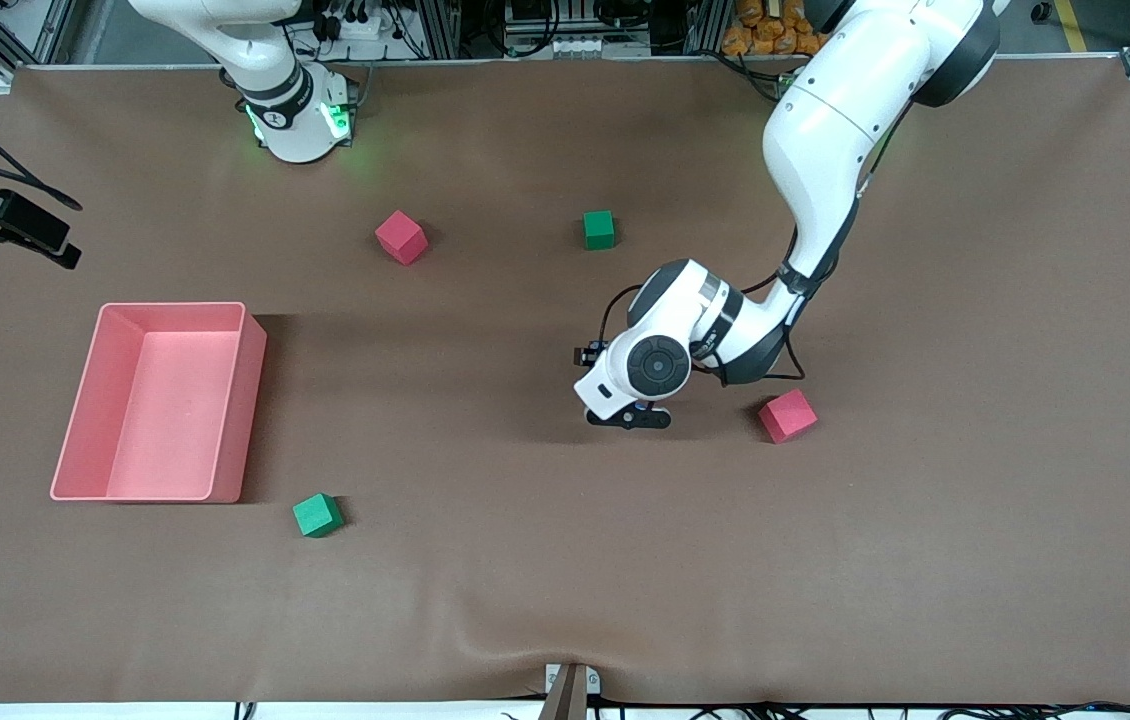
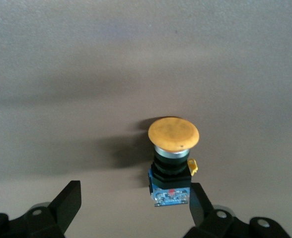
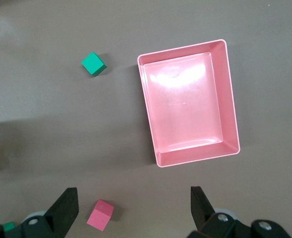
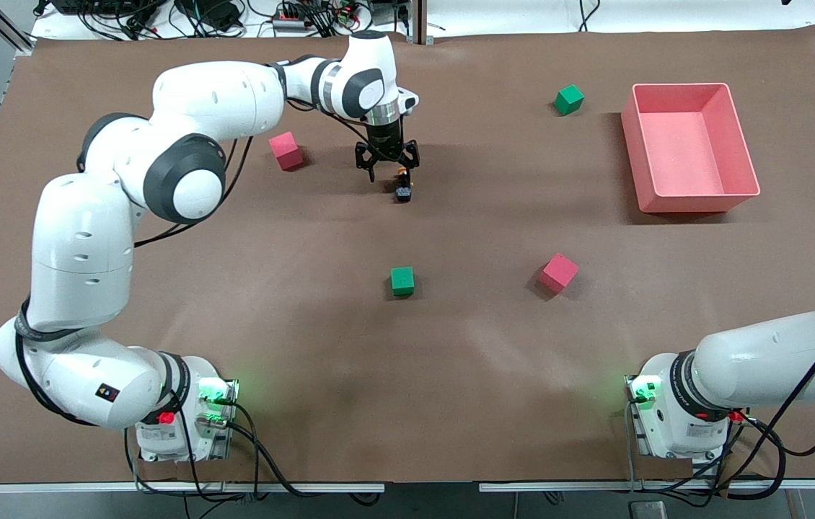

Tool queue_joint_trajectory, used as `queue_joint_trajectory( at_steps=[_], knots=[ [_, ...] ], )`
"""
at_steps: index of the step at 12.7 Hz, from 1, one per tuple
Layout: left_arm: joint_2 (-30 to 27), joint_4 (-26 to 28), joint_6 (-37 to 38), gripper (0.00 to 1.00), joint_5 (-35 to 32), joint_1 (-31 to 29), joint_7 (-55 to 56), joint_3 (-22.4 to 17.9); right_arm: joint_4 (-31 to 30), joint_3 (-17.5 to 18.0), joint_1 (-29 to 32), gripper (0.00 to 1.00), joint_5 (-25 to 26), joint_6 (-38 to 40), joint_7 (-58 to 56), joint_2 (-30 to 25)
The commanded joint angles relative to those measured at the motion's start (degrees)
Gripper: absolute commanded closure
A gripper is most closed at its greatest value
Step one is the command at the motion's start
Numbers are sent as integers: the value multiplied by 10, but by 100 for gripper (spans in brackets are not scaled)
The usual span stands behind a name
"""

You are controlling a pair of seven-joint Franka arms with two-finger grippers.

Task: Place and upright button with both arms
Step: 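Lower the left gripper and grasp the button body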

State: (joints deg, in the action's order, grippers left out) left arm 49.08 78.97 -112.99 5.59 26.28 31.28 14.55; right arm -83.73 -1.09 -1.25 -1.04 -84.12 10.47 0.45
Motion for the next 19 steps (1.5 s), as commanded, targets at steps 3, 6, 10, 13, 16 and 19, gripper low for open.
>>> queue_joint_trajectory(
  at_steps=[3, 6, 10, 13, 16, 19],
  knots=[
    [10, -21, -7, 10, -2, 7, 29, -5, -8, 0, -2, 0, -3, -2, -6, -12],
    [17, -23, -22, 13, -2, 29, 72, -6, -8, 1, -2, 0, 6, -2, -8, -12],
    [22, -26, -24, 15, -2, 29, 72, -6, -8, 0, -6, 0, 9, 2, -7, -12],
    [32, -27, -36, 22, -2, 33, 73, -6, -10, 0, -5, 0, 9, 4, -7, -13],
    [33, -26, -36, 26, -3, 33, 72, -6, -48, -1, -4, 0, 8, -17, -7, -37],
    [38, -26, -36, 35, -3, 37, 73, -6, -46, -1, -4, 0, 8, -17, -7, -36]
  ],
)
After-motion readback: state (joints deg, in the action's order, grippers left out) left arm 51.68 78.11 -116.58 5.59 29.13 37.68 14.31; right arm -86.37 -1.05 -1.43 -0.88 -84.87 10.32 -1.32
